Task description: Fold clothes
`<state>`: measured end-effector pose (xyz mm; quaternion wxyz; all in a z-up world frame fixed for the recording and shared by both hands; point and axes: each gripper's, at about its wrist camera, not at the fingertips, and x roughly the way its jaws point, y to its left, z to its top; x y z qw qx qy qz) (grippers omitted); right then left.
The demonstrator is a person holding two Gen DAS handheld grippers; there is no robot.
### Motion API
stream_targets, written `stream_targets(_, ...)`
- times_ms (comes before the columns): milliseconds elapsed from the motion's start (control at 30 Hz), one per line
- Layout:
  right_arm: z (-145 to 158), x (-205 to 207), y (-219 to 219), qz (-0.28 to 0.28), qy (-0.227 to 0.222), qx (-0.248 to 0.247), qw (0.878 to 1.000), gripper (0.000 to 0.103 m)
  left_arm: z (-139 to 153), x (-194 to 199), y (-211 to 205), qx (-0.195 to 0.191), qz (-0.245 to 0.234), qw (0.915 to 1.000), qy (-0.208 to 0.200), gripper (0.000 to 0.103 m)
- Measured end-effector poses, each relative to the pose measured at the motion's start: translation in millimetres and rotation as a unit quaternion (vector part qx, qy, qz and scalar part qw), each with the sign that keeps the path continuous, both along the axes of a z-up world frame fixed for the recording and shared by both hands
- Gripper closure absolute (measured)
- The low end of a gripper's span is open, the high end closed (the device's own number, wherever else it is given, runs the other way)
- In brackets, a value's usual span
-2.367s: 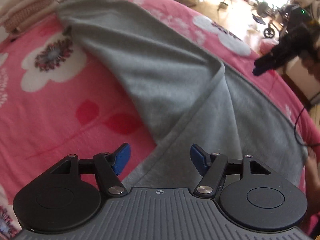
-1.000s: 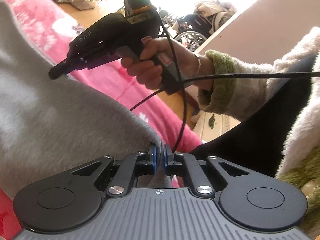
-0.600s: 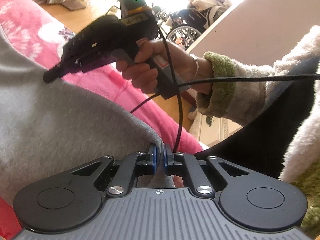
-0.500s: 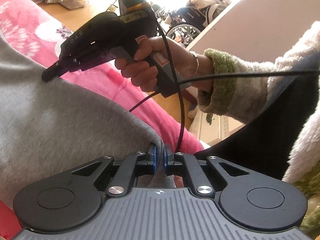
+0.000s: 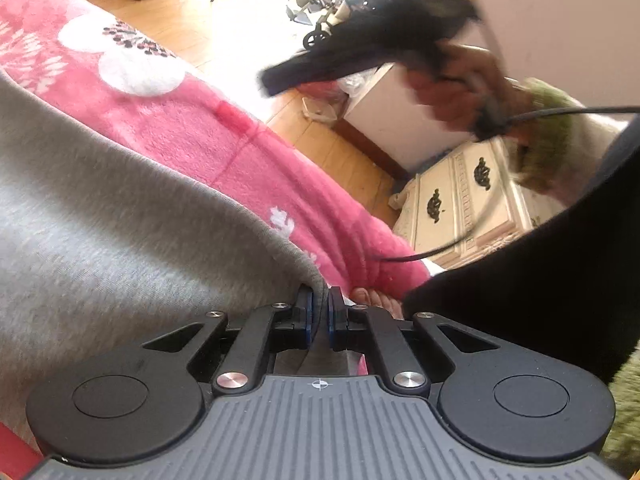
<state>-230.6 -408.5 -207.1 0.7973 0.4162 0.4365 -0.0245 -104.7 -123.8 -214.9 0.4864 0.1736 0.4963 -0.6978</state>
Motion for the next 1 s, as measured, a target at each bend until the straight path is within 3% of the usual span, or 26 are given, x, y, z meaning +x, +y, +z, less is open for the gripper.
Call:
stream_targets(100, 9, -45, -2, -0.021, 0.013, -0.026, 0.999, 0.085, -12, -4, -12, 0.019, 0.004, 0.9998, -0.002, 0.098)
stream_targets(200, -6, -67, 10, -0.033, 0.048, -0.048, 0.997, 0.085, -32, -13, -27, 0.045, 0.017, 0.9987, -0.019, 0.096)
stream_targets(300, -23, -73, 27, -0.028, 0.065, -0.062, 0.996, 0.085, -44, -25, -38, 0.059, 0.024, 0.9972, -0.038, 0.087)
stream_targets(367, -30, -71, 36, -0.020, 0.061, -0.065, 0.996, 0.085, -43, -35, -38, 0.057, 0.031, 0.9969, -0.044, 0.068)
stream_targets(467, -32, -65, 44, -0.012, 0.043, -0.055, 0.998, 0.085, -33, -50, -34, 0.051, 0.029, 0.9972, -0.046, 0.051)
stream_targets(733, -26, -67, 62, 0.011, 0.021, -0.033, 0.999, 0.085, -11, -77, -9, 0.067, 0.017, 0.9976, -0.007, 0.050)
stream_targets(1000, -24, -92, 85, 0.067, 0.032, 0.018, 0.997, 0.084, 5, -46, 76, 0.131, 0.048, 0.9893, -0.041, 0.050)
